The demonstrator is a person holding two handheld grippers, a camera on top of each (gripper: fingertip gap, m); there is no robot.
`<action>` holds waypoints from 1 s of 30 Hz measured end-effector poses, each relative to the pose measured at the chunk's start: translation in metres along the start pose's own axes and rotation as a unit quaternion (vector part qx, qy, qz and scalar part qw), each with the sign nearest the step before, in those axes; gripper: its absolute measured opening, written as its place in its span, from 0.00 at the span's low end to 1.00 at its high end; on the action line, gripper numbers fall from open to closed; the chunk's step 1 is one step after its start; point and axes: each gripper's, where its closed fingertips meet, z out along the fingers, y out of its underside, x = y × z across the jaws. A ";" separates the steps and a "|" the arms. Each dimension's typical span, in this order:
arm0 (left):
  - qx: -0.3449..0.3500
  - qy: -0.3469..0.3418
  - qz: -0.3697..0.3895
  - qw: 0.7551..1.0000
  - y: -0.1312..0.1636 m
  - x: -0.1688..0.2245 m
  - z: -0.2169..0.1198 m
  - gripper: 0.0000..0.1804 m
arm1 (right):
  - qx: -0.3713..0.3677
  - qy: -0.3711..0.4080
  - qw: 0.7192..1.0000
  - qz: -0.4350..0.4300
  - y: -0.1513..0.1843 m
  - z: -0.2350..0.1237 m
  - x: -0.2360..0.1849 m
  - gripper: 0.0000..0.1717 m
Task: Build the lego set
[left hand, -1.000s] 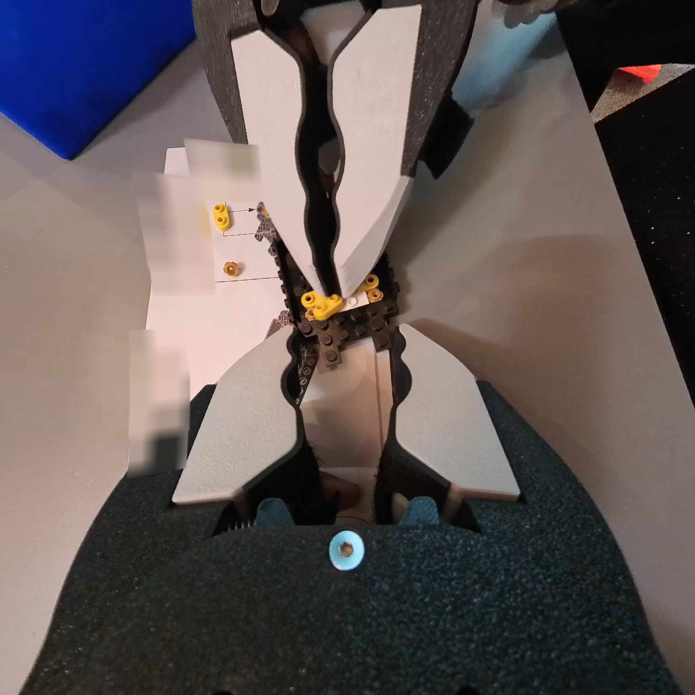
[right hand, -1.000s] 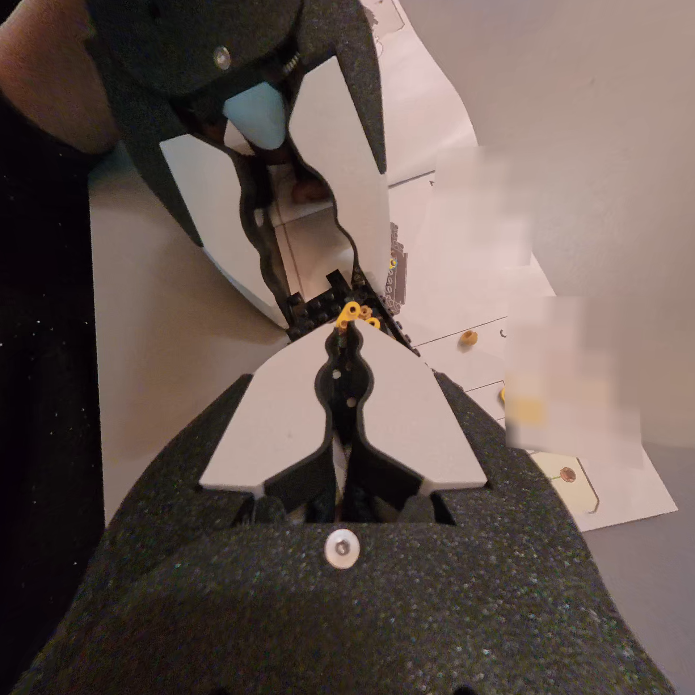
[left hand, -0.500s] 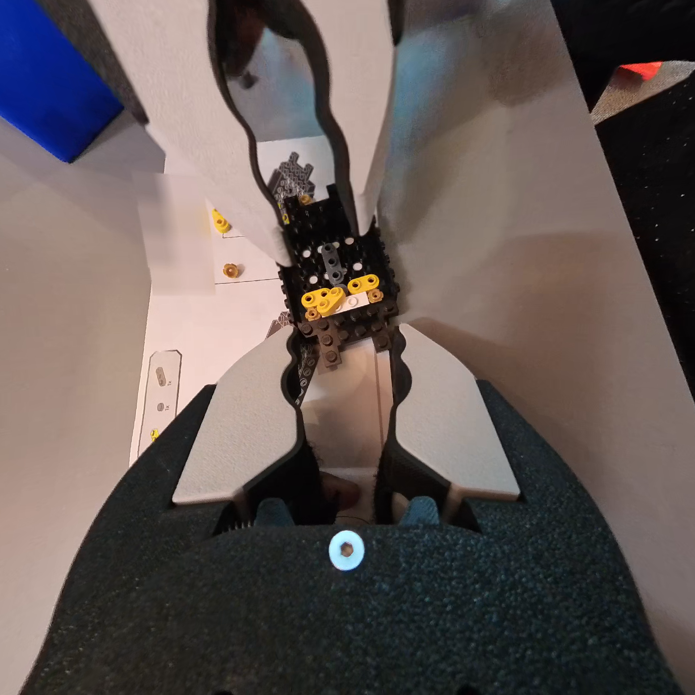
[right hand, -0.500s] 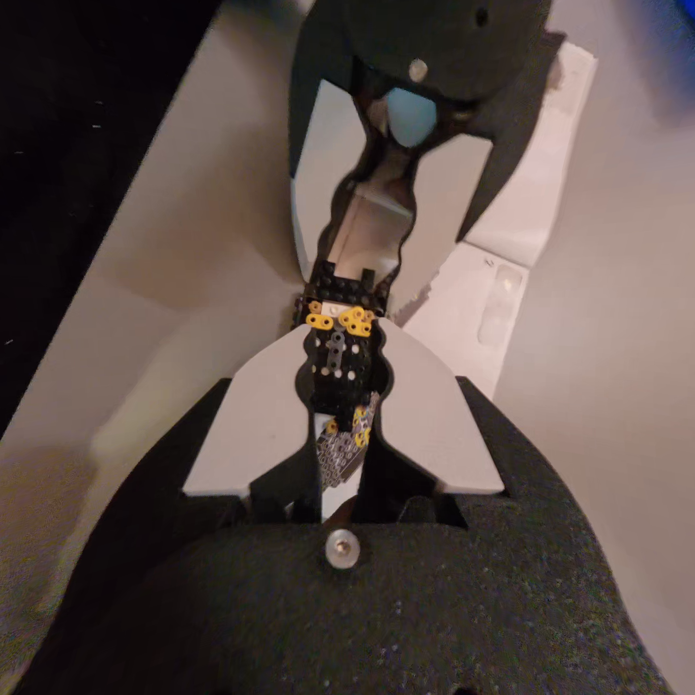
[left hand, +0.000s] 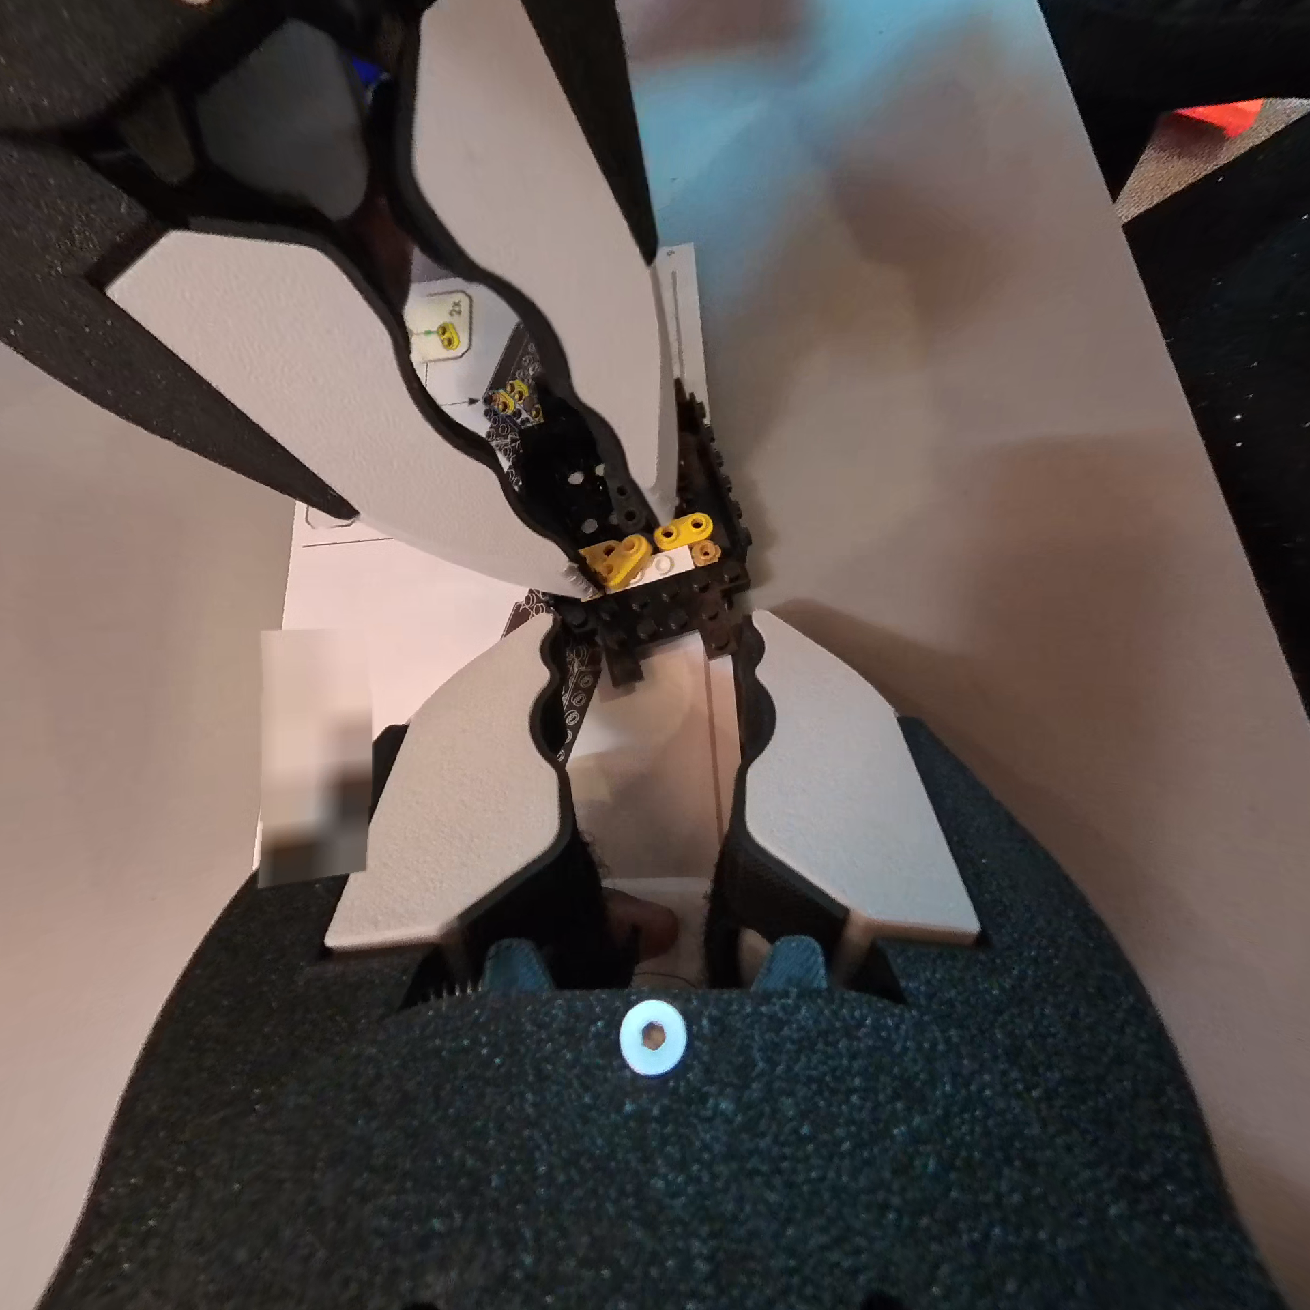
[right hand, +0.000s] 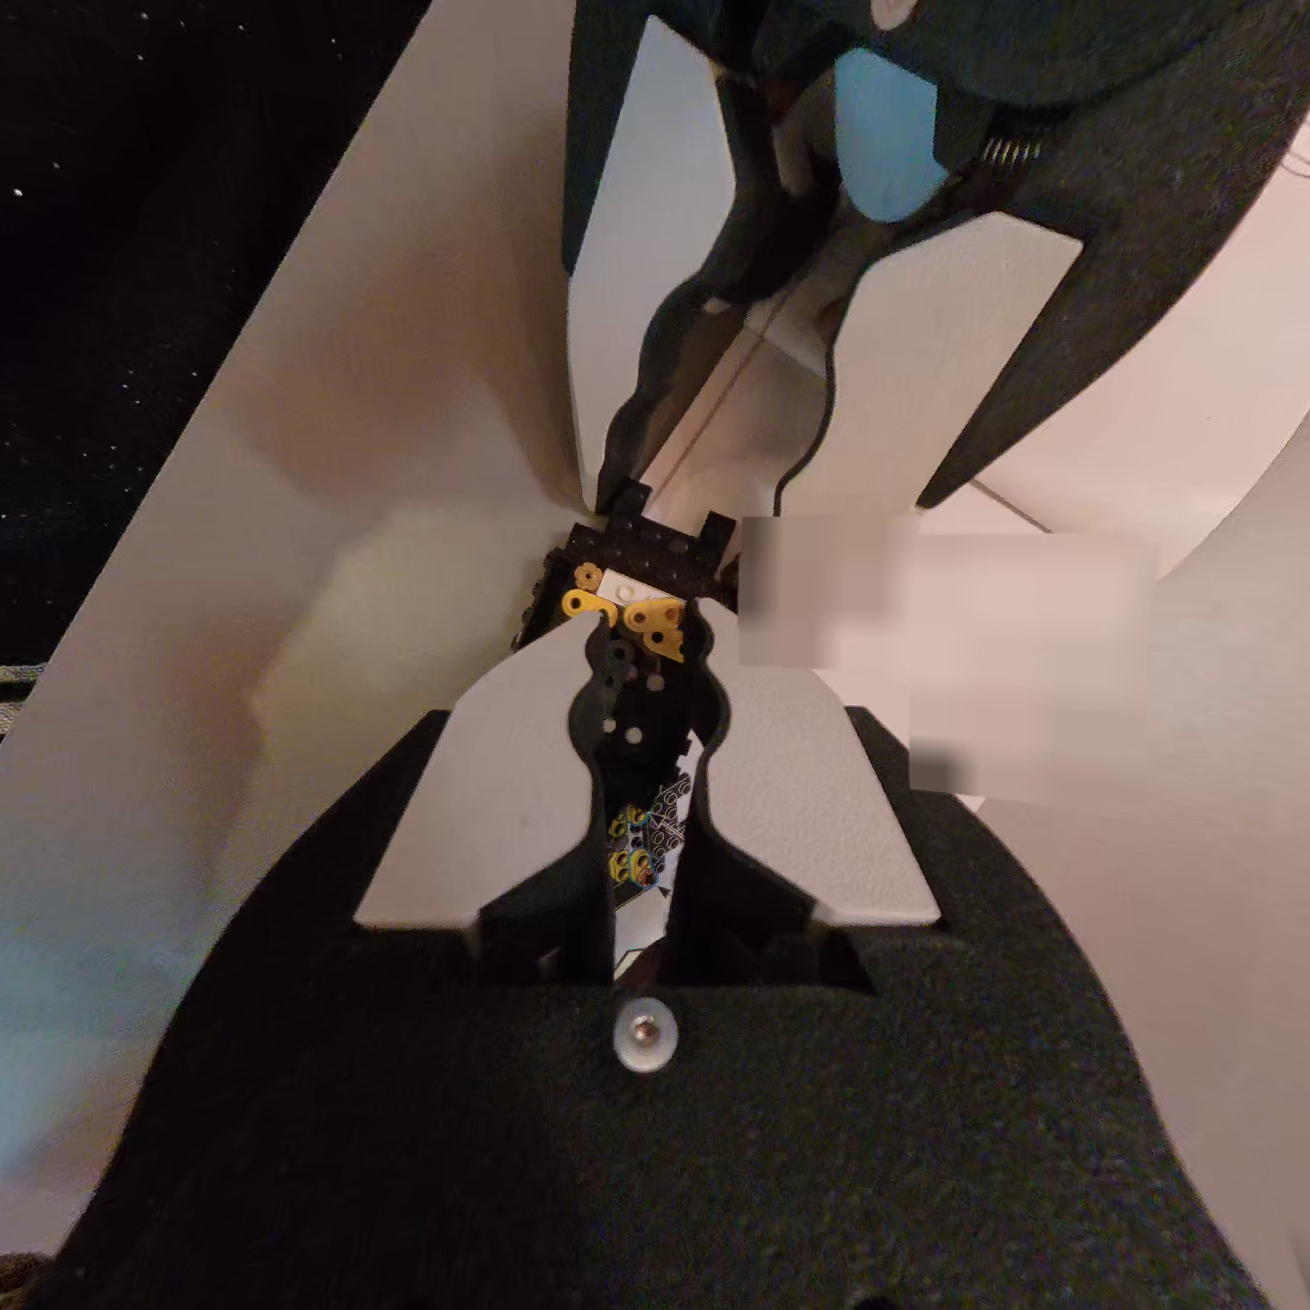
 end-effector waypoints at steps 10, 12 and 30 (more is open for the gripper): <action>0.000 0.004 -0.002 1.000 0.000 0.000 0.000 0.25 | 0.024 0.020 0.999 0.028 -0.001 0.001 0.002 0.08; 0.000 0.004 -0.002 1.000 0.000 0.000 0.000 0.25 | 0.027 0.039 0.998 0.044 -0.001 -0.001 0.004 0.08; -0.001 -0.002 0.001 1.000 0.000 -0.001 0.000 0.26 | -0.031 0.134 0.954 0.267 0.000 -0.003 0.011 0.08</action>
